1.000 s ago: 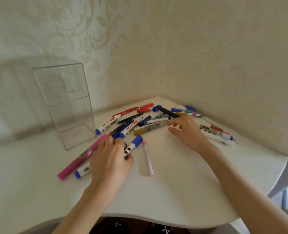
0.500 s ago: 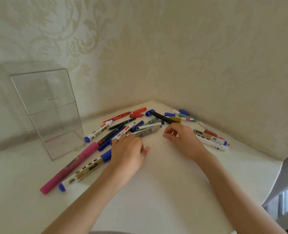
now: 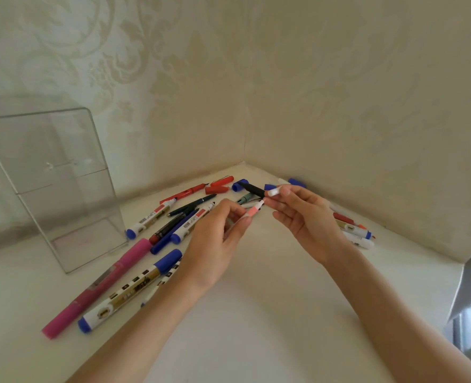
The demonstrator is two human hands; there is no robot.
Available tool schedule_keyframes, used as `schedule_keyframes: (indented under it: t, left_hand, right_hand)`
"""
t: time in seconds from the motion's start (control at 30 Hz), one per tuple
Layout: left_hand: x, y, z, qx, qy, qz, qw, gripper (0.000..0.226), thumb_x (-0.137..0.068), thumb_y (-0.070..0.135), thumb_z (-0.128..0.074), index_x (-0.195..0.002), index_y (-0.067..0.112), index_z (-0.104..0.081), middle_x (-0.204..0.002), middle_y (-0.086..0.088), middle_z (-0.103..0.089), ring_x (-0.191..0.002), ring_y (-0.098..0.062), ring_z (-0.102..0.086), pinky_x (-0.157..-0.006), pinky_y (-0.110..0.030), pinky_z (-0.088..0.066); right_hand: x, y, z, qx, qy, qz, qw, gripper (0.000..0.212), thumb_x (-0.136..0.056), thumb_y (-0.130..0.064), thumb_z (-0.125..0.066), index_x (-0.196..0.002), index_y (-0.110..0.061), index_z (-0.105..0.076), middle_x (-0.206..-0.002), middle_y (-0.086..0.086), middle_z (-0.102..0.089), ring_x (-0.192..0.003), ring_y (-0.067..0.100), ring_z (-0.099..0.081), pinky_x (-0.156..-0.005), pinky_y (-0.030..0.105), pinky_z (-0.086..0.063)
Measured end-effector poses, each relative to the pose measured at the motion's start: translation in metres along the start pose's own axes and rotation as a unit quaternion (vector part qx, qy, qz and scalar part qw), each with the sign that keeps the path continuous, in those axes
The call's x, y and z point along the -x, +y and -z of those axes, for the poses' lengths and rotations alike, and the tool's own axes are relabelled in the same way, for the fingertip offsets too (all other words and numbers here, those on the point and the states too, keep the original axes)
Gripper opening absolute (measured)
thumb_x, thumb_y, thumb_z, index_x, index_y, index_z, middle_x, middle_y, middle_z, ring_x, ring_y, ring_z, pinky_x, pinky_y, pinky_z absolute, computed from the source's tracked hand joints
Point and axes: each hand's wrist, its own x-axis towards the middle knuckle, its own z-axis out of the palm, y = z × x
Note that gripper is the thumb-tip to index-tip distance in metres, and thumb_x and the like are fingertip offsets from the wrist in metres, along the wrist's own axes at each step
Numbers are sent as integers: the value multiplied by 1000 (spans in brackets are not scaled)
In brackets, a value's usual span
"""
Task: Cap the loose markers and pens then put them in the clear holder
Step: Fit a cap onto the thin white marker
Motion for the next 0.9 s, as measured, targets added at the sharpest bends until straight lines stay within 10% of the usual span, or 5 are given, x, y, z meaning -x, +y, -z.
schedule_keyframes:
  t: [0.9]
  left_hand:
    - [1, 4, 7, -37, 19, -17, 999, 9, -88, 27, -55, -90, 18, -58, -70, 7, -54, -56, -5, -44, -51, -14, -36]
  right_hand:
    - [4, -2, -6, 103, -65, 56, 991, 14, -74, -4, -64, -88, -7, -65, -73, -1, -67, -67, 8, -60, -62, 18, -48]
